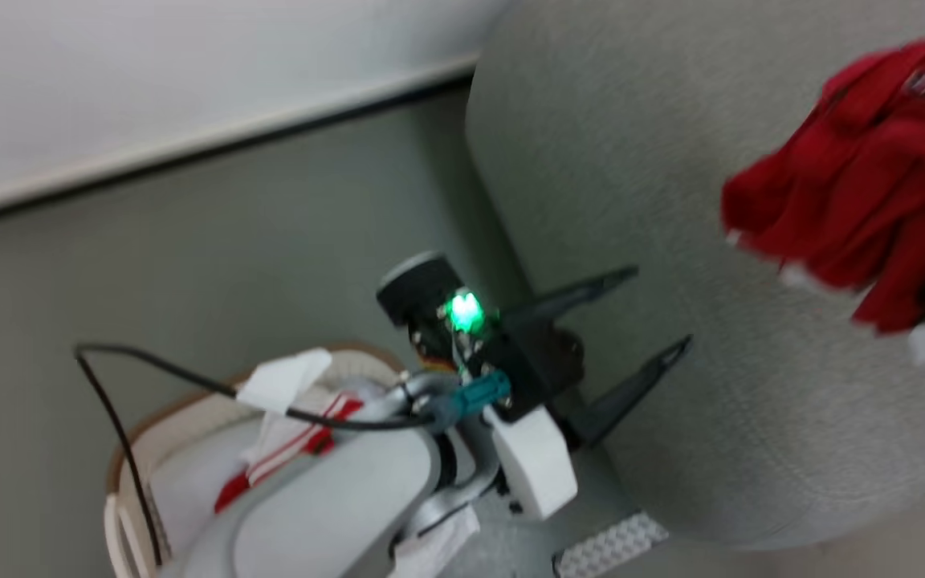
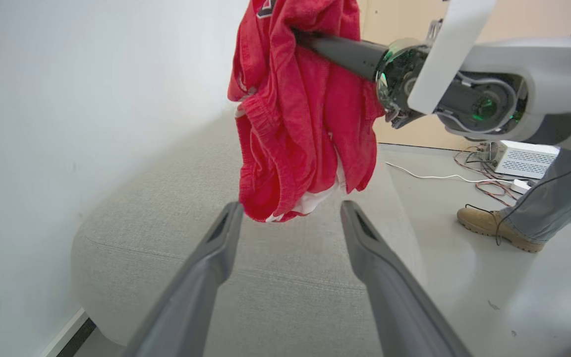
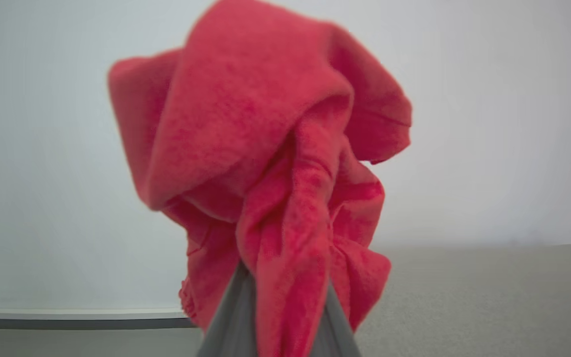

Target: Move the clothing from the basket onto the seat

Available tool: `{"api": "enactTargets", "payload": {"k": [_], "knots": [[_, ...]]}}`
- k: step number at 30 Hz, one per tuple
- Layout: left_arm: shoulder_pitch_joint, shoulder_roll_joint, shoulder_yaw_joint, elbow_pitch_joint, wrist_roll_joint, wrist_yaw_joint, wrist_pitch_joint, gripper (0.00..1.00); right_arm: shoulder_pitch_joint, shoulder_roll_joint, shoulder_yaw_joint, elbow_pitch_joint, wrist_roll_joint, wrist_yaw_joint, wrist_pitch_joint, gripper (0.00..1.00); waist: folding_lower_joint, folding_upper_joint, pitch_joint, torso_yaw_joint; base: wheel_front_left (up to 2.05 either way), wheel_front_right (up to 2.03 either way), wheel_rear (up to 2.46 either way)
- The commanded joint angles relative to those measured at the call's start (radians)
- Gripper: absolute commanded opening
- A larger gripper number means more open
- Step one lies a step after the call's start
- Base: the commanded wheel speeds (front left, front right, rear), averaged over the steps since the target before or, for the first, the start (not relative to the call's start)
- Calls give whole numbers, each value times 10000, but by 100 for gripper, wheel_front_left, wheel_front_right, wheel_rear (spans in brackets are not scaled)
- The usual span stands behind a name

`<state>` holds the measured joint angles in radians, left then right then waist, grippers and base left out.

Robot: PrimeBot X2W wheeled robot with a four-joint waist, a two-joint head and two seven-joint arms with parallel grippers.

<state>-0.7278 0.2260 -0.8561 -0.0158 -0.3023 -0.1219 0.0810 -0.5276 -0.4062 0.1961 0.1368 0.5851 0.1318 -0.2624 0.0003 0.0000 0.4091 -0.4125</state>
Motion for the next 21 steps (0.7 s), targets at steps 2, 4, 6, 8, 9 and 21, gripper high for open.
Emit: {"api": "enactTargets", "payload": {"k": [2, 4, 6, 8, 9, 21], "knots": [[-846, 124, -35, -141, 222, -45, 122, 100, -1052, -366, -581, 419, -59, -23, 16, 0, -3, 0, 2541, 990, 0, 0, 0], [-1431, 215, -103, -171, 267, -72, 131, 100, -1891, -555, -1084, 938, 38, -21, 133, 0, -3, 0, 3070, 1171, 0, 0, 0], [-1945, 311, -108, -197, 306, -63, 135, 100, -2810, -925, -1547, 1551, -96, -21, 308, 0, -3, 0, 3510, 1321, 0, 0, 0], [-2294, 258, -99, -228, 290, -71, 77, 100, -3720, -1315, -2054, 2224, -219, -23, 429, 0, -3, 0, 3873, 1525, 0, 0, 0], [-2431, 233, -93, -243, 277, -74, 46, 100, -4177, -1467, -2291, 2562, -261, -23, 497, 0, -3, 0, 4019, 1625, 0, 0, 0], [-2334, 412, 11, -366, 98, 154, -281, 100, -6266, -1915, -4584, 7037, -1706, -23, 270, 0, -3, 0, 4787, 2589, 0, 0, 0]]}}
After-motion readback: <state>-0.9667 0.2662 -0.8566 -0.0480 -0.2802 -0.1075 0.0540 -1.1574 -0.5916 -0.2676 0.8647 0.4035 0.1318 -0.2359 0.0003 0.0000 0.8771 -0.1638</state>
